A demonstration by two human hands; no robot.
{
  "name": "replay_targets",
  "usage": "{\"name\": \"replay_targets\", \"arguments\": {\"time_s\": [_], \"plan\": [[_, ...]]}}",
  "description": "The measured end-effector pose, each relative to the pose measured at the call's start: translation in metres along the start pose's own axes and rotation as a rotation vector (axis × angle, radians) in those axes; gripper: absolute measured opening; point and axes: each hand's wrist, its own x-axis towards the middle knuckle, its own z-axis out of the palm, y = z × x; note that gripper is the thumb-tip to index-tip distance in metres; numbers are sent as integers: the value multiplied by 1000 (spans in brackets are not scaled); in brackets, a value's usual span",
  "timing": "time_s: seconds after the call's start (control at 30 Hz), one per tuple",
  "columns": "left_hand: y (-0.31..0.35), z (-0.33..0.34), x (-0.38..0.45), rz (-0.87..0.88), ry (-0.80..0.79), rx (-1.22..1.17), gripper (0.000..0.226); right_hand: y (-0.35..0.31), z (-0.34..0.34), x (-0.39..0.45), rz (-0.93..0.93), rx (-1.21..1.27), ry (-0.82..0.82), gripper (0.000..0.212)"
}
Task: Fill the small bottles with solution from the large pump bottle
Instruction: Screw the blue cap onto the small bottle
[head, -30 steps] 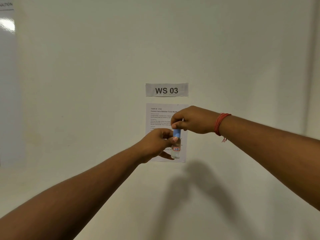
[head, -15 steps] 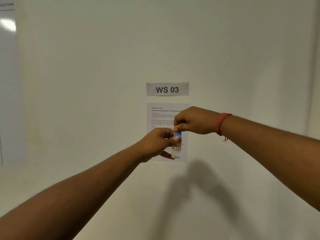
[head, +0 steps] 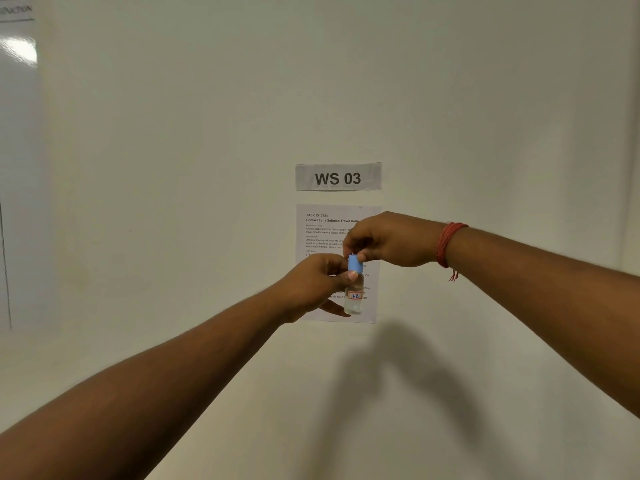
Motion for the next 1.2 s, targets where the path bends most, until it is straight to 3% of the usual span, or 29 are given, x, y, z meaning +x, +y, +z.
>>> {"name": "replay_targets", "arguments": {"time_s": [0.13,0.47,1.2], "plan": [[-3,-2,0,4,-14,15,26,2,3,3,34,-61,-13,15],[-1,-4,0,2,-11,19,27,4,-10,-6,-15,19,-39,34],[-15,-1,-2,34,11,6,23,-4,20,-4,5,-18,-67,18]]}}
